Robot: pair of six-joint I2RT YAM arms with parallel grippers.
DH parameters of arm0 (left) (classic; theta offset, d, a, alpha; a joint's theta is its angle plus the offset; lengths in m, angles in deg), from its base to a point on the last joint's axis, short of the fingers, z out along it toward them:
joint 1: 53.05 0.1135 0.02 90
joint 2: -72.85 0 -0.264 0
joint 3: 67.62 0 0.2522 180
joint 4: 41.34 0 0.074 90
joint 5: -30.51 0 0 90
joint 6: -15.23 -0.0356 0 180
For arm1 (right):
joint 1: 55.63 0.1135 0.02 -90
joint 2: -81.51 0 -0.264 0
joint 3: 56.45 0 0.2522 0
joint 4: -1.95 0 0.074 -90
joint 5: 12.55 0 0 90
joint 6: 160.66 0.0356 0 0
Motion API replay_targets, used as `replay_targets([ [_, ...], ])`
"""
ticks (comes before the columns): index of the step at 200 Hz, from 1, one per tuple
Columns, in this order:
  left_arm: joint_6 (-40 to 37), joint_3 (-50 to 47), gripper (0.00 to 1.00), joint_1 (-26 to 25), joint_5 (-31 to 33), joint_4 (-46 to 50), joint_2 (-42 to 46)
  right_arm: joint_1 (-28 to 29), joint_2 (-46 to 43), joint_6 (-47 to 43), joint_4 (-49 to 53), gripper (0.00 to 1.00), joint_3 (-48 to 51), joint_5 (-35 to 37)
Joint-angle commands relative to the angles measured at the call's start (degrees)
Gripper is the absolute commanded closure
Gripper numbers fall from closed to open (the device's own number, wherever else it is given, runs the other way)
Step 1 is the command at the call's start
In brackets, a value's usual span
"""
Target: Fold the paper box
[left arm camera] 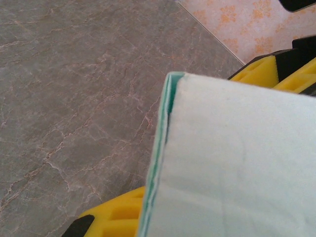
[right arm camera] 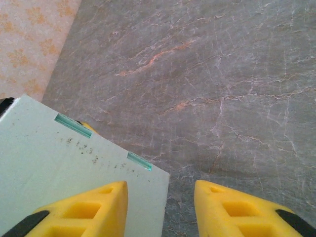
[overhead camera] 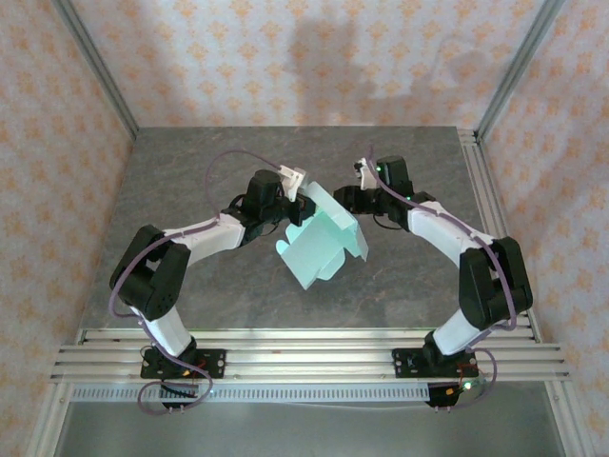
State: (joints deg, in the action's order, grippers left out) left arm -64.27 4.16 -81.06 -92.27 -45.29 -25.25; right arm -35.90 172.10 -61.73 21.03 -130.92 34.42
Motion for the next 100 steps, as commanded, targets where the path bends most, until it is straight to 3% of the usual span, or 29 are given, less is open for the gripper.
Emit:
replay_targets([
  [1,0.0,2.1,1.0,-0.5,0.0,-5.5,2.2,1.4,-1.3,0.1,3.2,0.6,-0.8,-5.2],
  [30,-0.7,1.8,1.0,-0.5,0.3,-5.2,2.6,3.0,0.1,-3.8,6.7,0.58,-2.3,-9.2],
  [63,3.2,2.7,1.0,-0.5,1.3,-6.9,2.0,5.6,0.7,-7.0,9.5,0.58,-2.7,-8.9],
  [100,7.1,3.5,1.0,-0.5,5.5,-5.4,2.3,4.1,-2.6,-4.3,9.4,0.53,-2.1,2.4],
])
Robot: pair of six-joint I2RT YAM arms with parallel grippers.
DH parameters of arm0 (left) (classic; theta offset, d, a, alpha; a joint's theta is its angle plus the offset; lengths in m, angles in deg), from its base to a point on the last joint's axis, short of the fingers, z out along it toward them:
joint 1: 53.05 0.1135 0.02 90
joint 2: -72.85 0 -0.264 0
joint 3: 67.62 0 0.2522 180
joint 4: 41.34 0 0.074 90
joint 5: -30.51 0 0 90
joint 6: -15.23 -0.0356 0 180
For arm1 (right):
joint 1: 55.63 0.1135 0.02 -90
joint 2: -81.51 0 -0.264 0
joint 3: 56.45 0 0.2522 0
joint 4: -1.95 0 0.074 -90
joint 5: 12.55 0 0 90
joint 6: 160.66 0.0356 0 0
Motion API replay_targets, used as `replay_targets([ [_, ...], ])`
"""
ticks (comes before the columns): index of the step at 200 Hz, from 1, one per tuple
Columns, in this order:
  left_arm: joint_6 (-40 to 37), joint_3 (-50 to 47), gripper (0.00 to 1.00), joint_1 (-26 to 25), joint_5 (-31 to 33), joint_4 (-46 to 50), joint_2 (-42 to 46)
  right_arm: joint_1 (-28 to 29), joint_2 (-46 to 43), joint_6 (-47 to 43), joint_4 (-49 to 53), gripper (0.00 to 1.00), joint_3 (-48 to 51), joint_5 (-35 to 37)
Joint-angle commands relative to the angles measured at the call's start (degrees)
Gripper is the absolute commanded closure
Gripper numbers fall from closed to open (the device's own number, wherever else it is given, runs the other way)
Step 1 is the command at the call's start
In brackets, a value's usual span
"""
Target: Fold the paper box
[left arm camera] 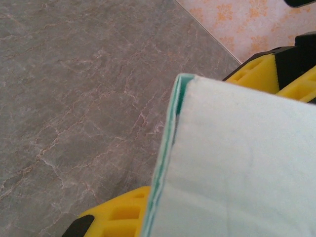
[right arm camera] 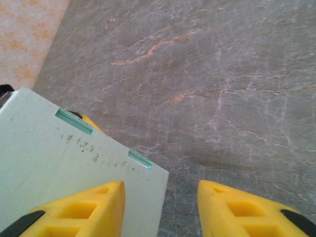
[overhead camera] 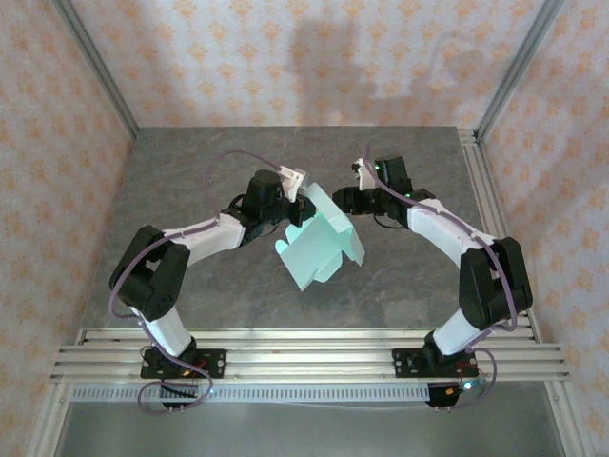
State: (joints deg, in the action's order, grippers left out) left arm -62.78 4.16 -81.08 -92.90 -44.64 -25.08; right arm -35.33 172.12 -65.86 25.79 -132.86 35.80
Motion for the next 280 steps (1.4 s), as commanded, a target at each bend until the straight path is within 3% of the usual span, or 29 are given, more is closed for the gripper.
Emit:
replay_targets([
  [1,5.7,3.5,1.0,-0.5,6.3,-5.9,2.1,3.6,-2.7,-0.1,4.6,0.53,-0.2,1.1],
  [43,12.7,3.8,1.0,1.0,5.6,-3.9,1.2,-0.4,-10.2,6.8,2.8,0.43,1.1,9.3],
  [88,25.8,5.0,1.0,2.3,3.3,-6.2,-0.5,-4.3,-20.8,13.5,1.4,0.43,5.9,21.0],
  [124,36.6,2.7,1.0,3.1,5.1,-12.2,-0.3,-6.7,-31.4,20.3,0.8,0.42,11.4,25.2],
  [160,43.9,2.7,1.0,3.4,5.0,-15.3,-1.2,-6.7,-38.7,29.6,-7.3,0.39,17.9,17.0],
  [204,43.2,3.5,1.0,3.2,3.9,-17.8,-2.0,-6.6,-40.2,43.6,-25.6,0.39,25.2,9.1],
  [280,42.1,2.8,1.0,3.2,2.0,-24.0,-2.8,-6.6,-31.2,51.5,-37.3,0.41,17.1,1.2],
])
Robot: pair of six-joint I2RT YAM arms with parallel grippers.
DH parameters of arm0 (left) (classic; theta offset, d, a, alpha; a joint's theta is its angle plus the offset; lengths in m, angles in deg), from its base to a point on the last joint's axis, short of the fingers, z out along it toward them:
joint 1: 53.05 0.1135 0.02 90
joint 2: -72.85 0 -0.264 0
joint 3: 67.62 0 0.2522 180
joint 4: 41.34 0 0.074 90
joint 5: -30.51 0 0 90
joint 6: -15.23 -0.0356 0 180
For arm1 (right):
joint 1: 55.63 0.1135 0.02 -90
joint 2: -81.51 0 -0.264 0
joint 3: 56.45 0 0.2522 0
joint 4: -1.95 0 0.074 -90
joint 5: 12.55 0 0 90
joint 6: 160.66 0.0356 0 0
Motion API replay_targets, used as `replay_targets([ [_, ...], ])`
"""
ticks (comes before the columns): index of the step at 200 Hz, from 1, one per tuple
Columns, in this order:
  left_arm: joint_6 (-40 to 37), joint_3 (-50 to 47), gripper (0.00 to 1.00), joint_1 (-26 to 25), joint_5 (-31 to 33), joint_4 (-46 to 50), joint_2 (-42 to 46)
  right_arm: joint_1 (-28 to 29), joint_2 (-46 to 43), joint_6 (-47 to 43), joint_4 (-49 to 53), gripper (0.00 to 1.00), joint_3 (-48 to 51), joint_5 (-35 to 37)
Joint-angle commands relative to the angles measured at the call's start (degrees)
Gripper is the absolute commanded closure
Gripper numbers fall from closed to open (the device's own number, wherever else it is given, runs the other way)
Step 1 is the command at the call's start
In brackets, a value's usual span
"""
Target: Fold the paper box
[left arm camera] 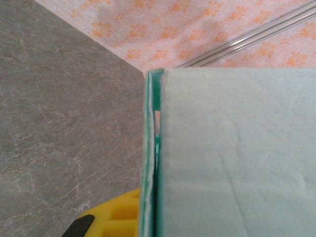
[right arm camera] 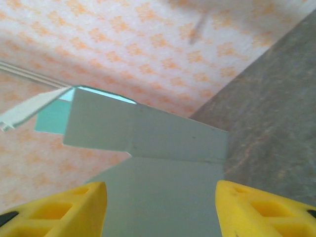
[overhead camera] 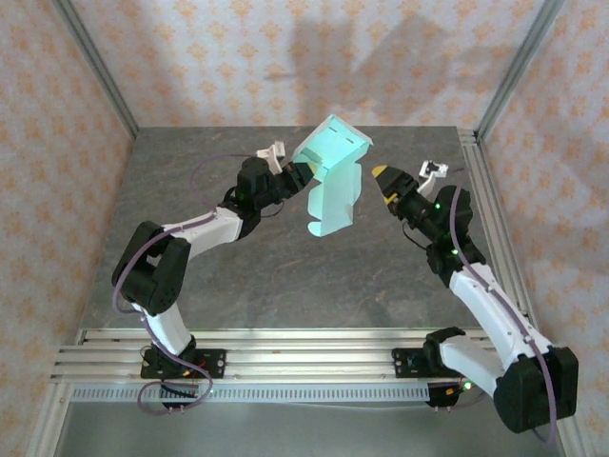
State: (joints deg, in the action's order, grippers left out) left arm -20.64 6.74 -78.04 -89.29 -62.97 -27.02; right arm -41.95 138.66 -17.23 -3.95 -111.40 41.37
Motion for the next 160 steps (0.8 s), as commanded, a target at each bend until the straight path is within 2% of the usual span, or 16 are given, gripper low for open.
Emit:
replay_targets([
  [1,0.1,0.2,1.0,0.2,-1.6,-5.7,-0.9,0.0,2.4,2.9,-7.6,0.41,-4.5,-4.4],
  [76,-0.2,-0.3,1.0,0.1,-3.4,-6.3,-0.9,0.3,9.1,4.6,-8.3,0.52,-10.7,-8.2],
  [135,-3.2,1.3,1.0,-0.9,-4.6,-3.2,-0.1,1.9,12.0,3.0,-7.6,0.56,-11.5,-9.0],
  [160,-2.9,0.8,1.0,-0.9,-3.3,-2.7,0.3,1.8,11.3,2.6,-10.4,0.53,-10.5,-8.7],
])
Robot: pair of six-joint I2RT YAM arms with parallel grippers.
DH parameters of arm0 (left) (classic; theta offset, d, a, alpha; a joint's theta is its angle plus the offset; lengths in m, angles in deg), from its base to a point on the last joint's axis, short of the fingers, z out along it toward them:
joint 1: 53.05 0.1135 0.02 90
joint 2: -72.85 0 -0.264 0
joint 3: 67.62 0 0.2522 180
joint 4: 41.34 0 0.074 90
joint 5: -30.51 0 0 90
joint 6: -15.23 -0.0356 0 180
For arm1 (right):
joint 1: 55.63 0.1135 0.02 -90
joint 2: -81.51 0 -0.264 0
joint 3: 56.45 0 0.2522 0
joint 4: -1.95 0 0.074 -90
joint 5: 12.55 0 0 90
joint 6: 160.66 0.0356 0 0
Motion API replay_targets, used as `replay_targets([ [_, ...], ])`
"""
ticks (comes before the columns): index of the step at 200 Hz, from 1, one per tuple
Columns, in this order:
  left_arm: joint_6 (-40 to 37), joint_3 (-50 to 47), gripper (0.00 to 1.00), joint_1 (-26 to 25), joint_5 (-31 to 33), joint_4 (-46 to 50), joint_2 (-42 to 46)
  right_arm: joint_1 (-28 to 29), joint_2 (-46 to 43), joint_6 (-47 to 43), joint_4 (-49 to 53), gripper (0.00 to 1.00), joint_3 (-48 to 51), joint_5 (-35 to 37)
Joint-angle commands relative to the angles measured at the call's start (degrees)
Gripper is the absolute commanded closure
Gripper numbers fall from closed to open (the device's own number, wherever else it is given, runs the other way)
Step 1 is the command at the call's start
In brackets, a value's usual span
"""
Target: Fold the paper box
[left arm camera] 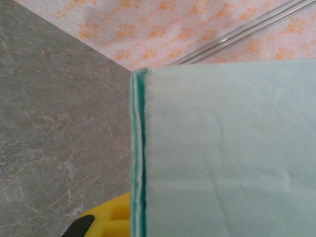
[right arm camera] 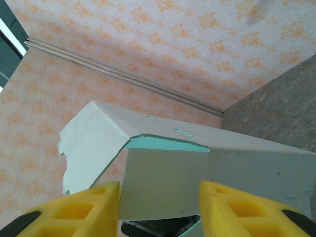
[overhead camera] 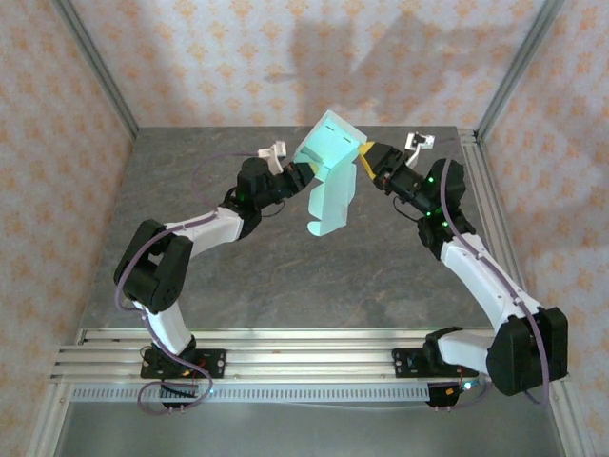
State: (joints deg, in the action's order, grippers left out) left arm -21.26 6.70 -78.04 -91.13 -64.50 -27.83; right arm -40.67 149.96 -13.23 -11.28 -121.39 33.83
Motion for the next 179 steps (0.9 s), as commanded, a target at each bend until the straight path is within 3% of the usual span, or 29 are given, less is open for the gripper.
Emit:
replay_targets([
  [1,-2.2,0.9,1.0,-0.9,-1.4,-1.1,1.1,0.5,-0.1,-1.5,-3.1,0.53,-0.5,-1.1],
  [59,2.2,1.6,1.0,-0.5,0.3,-1.9,-0.1,-1.9,-9.0,-4.3,-1.1,0.41,7.3,8.0],
  [179,-1.0,2.7,1.0,-1.2,-1.9,-0.6,-0.3,-1.7,-0.9,1.6,-5.9,0.45,1.1,0.5],
])
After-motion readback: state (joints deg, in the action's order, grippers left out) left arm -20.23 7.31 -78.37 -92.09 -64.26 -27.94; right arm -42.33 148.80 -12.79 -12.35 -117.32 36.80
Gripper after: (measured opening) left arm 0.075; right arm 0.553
